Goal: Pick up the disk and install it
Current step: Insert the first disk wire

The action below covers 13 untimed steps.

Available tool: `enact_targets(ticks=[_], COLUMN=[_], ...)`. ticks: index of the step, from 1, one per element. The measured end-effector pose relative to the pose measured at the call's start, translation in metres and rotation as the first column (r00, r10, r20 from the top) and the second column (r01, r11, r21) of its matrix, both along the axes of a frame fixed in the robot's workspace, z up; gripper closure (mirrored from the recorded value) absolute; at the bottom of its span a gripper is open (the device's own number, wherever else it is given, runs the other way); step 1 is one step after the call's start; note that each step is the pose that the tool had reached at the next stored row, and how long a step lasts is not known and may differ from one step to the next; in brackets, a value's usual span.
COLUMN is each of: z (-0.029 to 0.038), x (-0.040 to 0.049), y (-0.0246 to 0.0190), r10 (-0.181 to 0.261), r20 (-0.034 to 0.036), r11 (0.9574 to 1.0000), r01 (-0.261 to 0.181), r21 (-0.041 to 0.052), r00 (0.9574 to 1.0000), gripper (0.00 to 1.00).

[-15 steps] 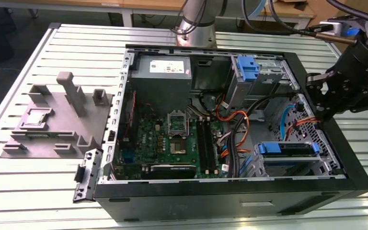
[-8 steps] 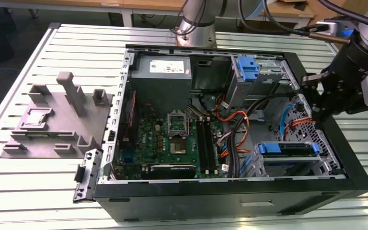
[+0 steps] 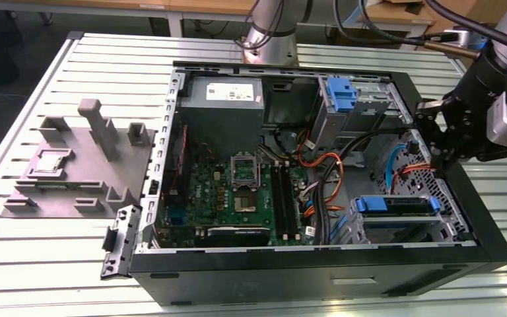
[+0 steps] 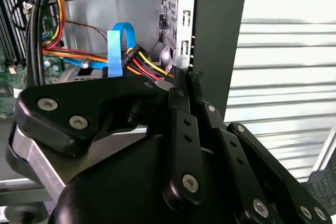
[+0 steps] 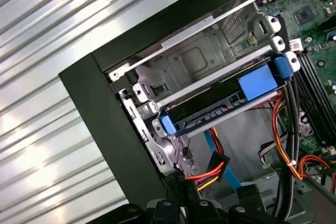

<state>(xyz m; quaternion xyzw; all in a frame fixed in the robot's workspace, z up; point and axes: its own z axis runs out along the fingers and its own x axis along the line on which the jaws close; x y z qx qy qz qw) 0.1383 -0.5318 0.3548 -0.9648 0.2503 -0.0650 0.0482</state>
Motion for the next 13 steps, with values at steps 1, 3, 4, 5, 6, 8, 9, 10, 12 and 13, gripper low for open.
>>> enact_targets(ticks=[1,3,4,5,6,8,9,10,12,13], z=[0.0,0.0,-0.0001,-0.0003,-0.0004,-0.0008,-0.001,-0.0012,-0.0017,-0.0019], x=[-0.0025,-0.0056,-0.0056,-0.0055,-0.0055,-0.0056,-0.0056,-0.0056,-0.0056,-0.0056], y=[-0.0002,-0.0008,-0.0008,-0.0007,-0.0007,-0.0008,-0.0008,-0.0008,-0.0008,-0.0008], r10=[-0.001,-0.001,-0.003,-0.017,-0.035,-0.071,-0.09,-0.108,-0.144,-0.162], r20=[0.0001,0.0001,0.0,0.0,0.0,0.0001,0.0,0.0,0.0001,0.0001], r11=[1.0,1.0,1.0,0.9999,0.9994,0.9975,0.9959,0.9941,0.9896,0.9869], r01=[0.001,0.001,0.003,0.017,0.035,0.071,0.09,0.108,0.144,0.162], r21=[0.0,0.0,0.0001,0.0004,0.0002,0.0002,0.0001,0.0001,0.0002,0.0002], r00=[1.0,1.0,1.0,0.9999,0.9994,0.9975,0.9959,0.9941,0.9896,0.9869], gripper=[0.83,0.83,0.83,0.83,0.83,0.83,0.83,0.83,0.83,0.83])
